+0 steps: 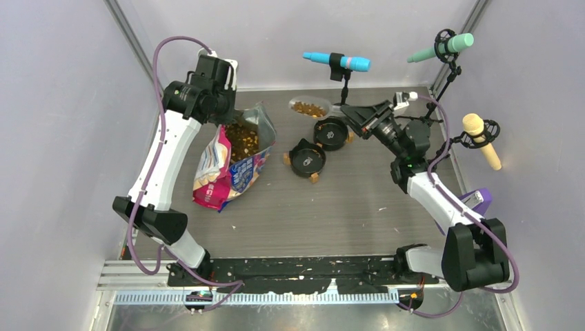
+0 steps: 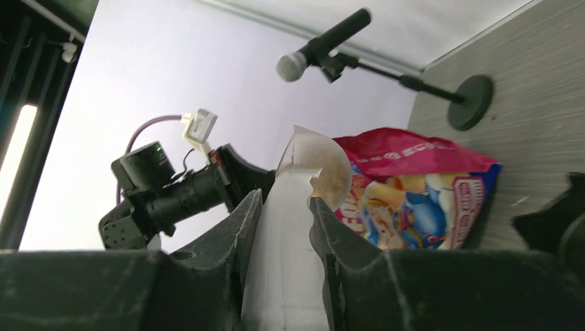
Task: Serve the pet food
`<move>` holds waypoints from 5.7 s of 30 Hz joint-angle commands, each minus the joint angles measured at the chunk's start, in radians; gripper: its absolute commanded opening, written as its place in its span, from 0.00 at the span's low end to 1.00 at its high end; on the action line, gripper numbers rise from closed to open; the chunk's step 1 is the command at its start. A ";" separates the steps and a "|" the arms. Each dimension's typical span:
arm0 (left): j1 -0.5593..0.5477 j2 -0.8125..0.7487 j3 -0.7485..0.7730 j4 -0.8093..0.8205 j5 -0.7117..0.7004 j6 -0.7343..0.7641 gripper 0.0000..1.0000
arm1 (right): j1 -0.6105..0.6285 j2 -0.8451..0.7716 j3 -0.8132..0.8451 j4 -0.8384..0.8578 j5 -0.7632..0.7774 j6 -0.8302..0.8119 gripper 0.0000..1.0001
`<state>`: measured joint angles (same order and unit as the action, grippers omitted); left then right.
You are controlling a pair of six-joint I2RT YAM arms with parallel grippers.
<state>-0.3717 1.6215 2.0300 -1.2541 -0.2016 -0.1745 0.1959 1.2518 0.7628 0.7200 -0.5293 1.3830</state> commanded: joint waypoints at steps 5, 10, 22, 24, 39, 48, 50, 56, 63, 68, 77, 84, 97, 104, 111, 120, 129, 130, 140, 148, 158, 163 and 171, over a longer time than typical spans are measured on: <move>0.002 -0.069 0.004 0.029 -0.006 0.009 0.00 | -0.145 -0.042 -0.080 0.002 0.002 -0.046 0.05; 0.002 -0.071 0.001 0.029 0.000 0.010 0.00 | -0.225 -0.014 -0.096 -0.020 0.019 -0.099 0.05; 0.002 -0.065 0.001 0.030 0.023 0.007 0.00 | -0.273 0.079 -0.060 -0.206 0.091 -0.351 0.05; 0.002 -0.062 0.000 0.031 0.028 0.007 0.00 | -0.272 0.095 -0.056 -0.238 0.116 -0.388 0.05; 0.002 -0.063 -0.003 0.020 0.030 -0.012 0.00 | -0.197 0.182 0.055 -0.414 0.316 -0.557 0.05; 0.002 -0.067 -0.016 0.018 0.030 -0.015 0.00 | -0.078 0.157 0.146 -0.573 0.510 -0.656 0.05; 0.002 -0.072 -0.022 0.024 0.031 -0.016 0.00 | -0.060 0.151 0.175 -0.609 0.556 -0.688 0.05; 0.002 -0.076 -0.026 0.029 0.030 -0.010 0.00 | -0.006 0.136 0.241 -0.692 0.659 -0.754 0.05; 0.002 -0.081 -0.029 0.040 0.037 0.006 0.00 | 0.025 0.091 0.295 -0.856 0.709 -0.756 0.05; 0.002 -0.087 -0.039 0.056 0.044 0.006 0.00 | 0.024 0.024 0.321 -0.848 0.524 -0.694 0.05; 0.002 -0.105 -0.041 0.089 0.070 -0.023 0.00 | 0.035 -0.049 0.313 -0.579 0.093 -0.375 0.05; 0.002 -0.118 -0.042 0.102 0.107 -0.047 0.00 | 0.105 -0.082 0.376 -0.468 0.018 -0.318 0.05; 0.002 -0.120 -0.064 0.129 0.106 -0.073 0.00 | 0.434 0.072 0.693 -0.963 0.212 -0.748 0.05; 0.002 -0.125 -0.059 0.126 0.095 -0.063 0.00 | 0.546 0.227 0.775 -1.045 0.354 -0.881 0.05; 0.002 -0.122 -0.061 0.120 0.103 -0.057 0.00 | 0.634 0.398 0.903 -1.049 0.461 -1.003 0.05; 0.002 -0.102 -0.041 0.091 0.120 -0.062 0.00 | 0.670 0.639 1.068 -1.117 0.544 -1.042 0.05; 0.002 -0.086 -0.017 0.080 0.134 -0.062 0.00 | 0.675 0.742 1.080 -1.139 0.559 -1.068 0.05; 0.002 -0.085 -0.017 0.080 0.133 -0.062 0.00 | 0.677 0.761 1.097 -1.145 0.548 -1.077 0.05; 0.002 -0.078 -0.013 0.081 0.127 -0.060 0.00 | 0.686 0.855 1.143 -1.130 0.255 -1.059 0.05; 0.017 -0.081 -0.007 0.079 0.108 -0.050 0.00 | 0.635 0.845 1.089 -0.980 0.039 -0.911 0.05; 0.031 -0.087 -0.006 0.076 0.095 -0.046 0.00 | 0.541 0.720 0.873 -0.635 -0.118 -0.618 0.05; 0.038 -0.090 -0.006 0.073 0.088 -0.043 0.00 | 0.518 0.624 0.814 -0.595 -0.097 -0.583 0.05; 0.049 -0.095 -0.004 0.072 0.081 -0.041 0.00 | 0.451 0.465 0.686 -0.575 -0.046 -0.551 0.05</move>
<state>-0.3367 1.5818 1.9690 -1.2160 -0.1127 -0.2230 0.6945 1.8244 1.4994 0.0959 -0.6048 0.7830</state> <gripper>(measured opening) 0.011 0.319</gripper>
